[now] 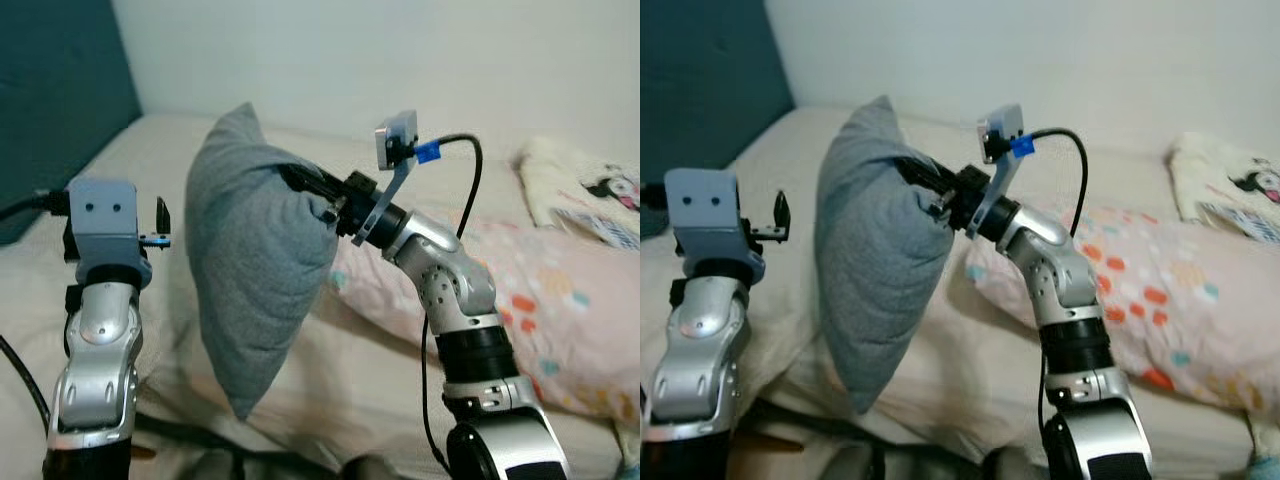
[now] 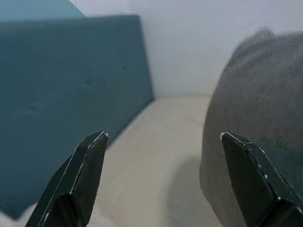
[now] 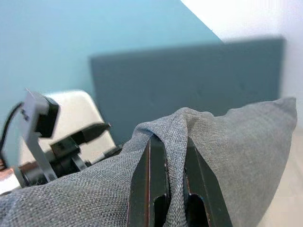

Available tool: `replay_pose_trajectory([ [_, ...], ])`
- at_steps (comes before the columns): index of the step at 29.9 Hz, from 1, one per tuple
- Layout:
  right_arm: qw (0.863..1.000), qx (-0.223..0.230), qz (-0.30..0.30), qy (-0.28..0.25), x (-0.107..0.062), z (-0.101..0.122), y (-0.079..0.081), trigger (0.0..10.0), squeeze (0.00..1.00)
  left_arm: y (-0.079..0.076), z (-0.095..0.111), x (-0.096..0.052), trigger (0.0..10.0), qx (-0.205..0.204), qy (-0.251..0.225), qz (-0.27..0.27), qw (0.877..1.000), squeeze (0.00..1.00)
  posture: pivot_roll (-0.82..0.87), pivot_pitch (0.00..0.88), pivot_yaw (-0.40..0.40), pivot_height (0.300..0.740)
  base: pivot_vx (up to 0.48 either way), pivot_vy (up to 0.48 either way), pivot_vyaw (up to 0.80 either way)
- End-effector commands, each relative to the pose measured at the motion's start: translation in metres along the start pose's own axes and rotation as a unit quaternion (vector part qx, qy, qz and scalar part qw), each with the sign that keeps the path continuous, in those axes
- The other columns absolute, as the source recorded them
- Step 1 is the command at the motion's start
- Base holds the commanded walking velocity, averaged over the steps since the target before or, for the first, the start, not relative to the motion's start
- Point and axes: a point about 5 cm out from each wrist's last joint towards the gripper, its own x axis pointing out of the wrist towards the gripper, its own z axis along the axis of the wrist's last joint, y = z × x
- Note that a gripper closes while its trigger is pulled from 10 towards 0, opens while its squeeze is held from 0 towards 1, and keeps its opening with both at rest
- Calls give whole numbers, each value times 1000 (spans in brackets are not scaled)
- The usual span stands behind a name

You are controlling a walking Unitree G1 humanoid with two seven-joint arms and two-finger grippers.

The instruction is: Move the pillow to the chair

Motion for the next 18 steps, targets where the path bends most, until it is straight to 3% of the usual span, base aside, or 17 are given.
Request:
replay_pose_trajectory([
  [1,998,-32,11,-47,1,19,3,0,0,-1,-4,0,10000,4,4,-2,1000,0,-10,0,-100,545,0,0,800],
  [18,1000,-9,-11,11,-17,-24,5,0,0,-25,-31,-22,10000,-5,44,-46,998,0,-8,0,-92,545,0,0,800],
])
